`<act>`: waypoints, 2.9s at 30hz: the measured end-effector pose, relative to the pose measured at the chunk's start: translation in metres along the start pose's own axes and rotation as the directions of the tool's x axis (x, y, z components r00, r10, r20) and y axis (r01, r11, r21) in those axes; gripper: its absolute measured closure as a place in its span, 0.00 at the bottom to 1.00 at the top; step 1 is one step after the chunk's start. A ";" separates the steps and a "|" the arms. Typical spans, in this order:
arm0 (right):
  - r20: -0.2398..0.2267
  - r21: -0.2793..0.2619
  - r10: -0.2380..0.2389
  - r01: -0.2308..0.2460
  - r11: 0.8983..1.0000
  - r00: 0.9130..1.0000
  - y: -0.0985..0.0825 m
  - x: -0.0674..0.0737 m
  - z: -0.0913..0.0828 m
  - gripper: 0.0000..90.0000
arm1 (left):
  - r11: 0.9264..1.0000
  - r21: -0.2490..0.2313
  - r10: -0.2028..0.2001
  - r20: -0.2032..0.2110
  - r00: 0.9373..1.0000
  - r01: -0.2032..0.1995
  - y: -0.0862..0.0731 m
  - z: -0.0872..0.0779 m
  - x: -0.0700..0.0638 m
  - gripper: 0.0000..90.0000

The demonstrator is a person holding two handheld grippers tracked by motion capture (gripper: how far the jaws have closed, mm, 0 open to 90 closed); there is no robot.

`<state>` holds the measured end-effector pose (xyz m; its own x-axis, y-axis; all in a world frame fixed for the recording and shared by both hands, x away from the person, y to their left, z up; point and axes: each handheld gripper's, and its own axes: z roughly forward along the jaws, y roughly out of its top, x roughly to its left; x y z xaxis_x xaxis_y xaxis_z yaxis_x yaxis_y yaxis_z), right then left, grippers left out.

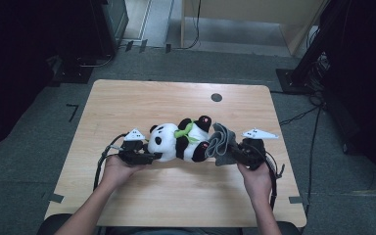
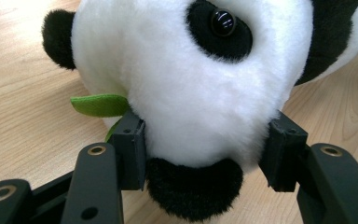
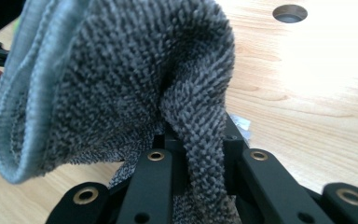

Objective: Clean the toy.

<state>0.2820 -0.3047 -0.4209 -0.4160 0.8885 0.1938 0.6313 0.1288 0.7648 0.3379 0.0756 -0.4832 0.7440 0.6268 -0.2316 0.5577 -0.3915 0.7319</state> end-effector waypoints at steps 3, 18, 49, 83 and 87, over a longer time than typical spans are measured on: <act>0.015 0.003 0.001 -0.001 1.000 1.000 0.004 -0.006 0.002 0.89 | 1.000 -0.009 0.011 0.002 1.000 -0.011 0.000 -0.001 0.001 0.48; 0.006 -0.035 -0.013 0.013 0.999 1.000 0.024 -0.017 0.005 0.89 | 1.000 -0.020 -0.009 0.019 1.000 0.009 0.002 -0.008 0.006 0.50; 0.024 -0.020 0.021 -0.021 1.000 0.999 0.019 -0.051 0.008 0.89 | 0.999 -0.043 -0.021 -0.001 1.000 0.021 0.000 -0.008 0.007 0.49; 0.109 0.091 0.119 -0.130 0.987 0.987 -0.020 -0.116 0.069 0.73 | 0.997 -0.064 -0.048 -0.025 0.999 0.046 -0.004 -0.013 0.014 0.49; 0.121 0.087 0.140 -0.151 0.985 0.983 -0.018 -0.117 0.064 0.59 | 0.997 -0.063 -0.048 -0.025 0.999 0.047 -0.004 -0.013 0.014 0.49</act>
<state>0.3617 -0.3829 -0.4971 -0.2410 0.9445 0.2230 0.7411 0.0308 0.6707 0.3414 0.0944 -0.4809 0.7069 0.6614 -0.2506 0.5672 -0.3184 0.7595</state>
